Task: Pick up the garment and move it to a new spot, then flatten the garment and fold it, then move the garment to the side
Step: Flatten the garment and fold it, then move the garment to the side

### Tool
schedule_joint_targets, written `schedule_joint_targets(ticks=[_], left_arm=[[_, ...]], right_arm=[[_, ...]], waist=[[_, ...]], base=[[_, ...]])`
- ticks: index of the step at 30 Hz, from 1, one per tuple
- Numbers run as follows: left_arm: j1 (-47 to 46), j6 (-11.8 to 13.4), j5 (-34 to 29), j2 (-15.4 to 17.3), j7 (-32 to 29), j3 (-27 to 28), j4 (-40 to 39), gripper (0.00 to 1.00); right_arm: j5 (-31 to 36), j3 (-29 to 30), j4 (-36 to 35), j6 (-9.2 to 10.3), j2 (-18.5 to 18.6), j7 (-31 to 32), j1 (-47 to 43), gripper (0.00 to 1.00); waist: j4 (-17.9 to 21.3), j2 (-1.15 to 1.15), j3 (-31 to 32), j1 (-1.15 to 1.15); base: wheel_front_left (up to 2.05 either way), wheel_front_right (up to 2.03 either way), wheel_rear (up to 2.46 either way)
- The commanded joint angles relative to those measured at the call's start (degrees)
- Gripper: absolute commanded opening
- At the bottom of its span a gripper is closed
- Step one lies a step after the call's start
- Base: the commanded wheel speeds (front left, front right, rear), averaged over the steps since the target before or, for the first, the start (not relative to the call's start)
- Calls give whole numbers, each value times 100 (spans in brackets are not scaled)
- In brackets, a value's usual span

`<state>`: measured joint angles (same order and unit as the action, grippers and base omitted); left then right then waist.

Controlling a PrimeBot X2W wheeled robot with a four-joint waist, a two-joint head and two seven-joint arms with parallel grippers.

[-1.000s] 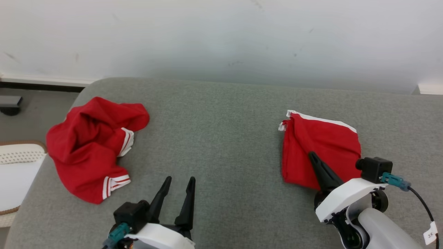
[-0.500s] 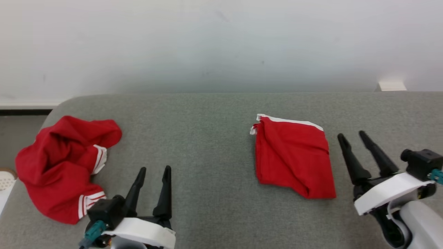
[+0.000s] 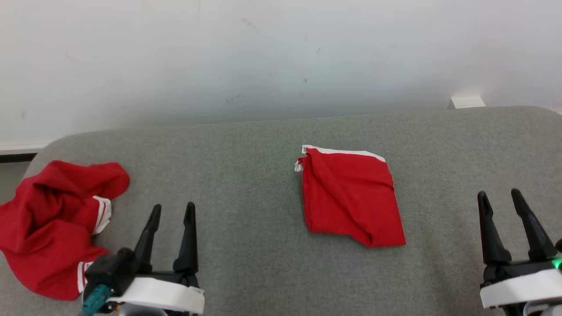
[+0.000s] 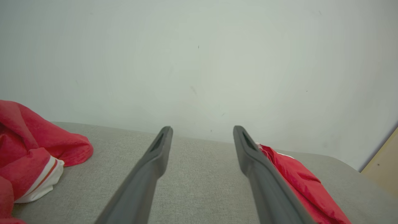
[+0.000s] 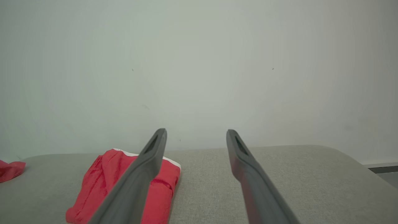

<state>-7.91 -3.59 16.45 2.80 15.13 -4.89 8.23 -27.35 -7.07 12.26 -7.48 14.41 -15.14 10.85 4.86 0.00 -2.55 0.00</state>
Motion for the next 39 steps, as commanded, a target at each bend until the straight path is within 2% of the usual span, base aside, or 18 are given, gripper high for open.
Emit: schedule_joint_targets(ticks=[1,9,20,26,31,39], left_arm=[[106,-34,-81,20,1,36,-16,100],[155,-75,-200,19,1,68,-54,100],[50,-63,-180,19,1,-5,-94,100],[-2,-97,-152,21,1,-112,-76,100],[0,-40,39,21,1,-254,-75,100],[28,-19,78,20,1,-351,-45,100]], right_arm=[[108,88,-78,-1,-66,6,-163,100],[491,354,-355,-1,-409,4,-562,100],[480,61,-178,-1,-305,4,-229,100],[201,-255,617,-1,-203,76,320,100],[-173,-378,1417,-1,-126,354,715,100],[-530,-571,2215,-1,50,581,1405,100]], waist=[[13,0,-15,0],[69,0,-82,0],[36,0,-120,0],[-113,0,-158,0],[-490,0,-73,0],[-1000,0,-158,0]], base=[[0,0,0],[0,0,0],[0,0,0],[0,0,0],[0,0,0],[0,0,0]])
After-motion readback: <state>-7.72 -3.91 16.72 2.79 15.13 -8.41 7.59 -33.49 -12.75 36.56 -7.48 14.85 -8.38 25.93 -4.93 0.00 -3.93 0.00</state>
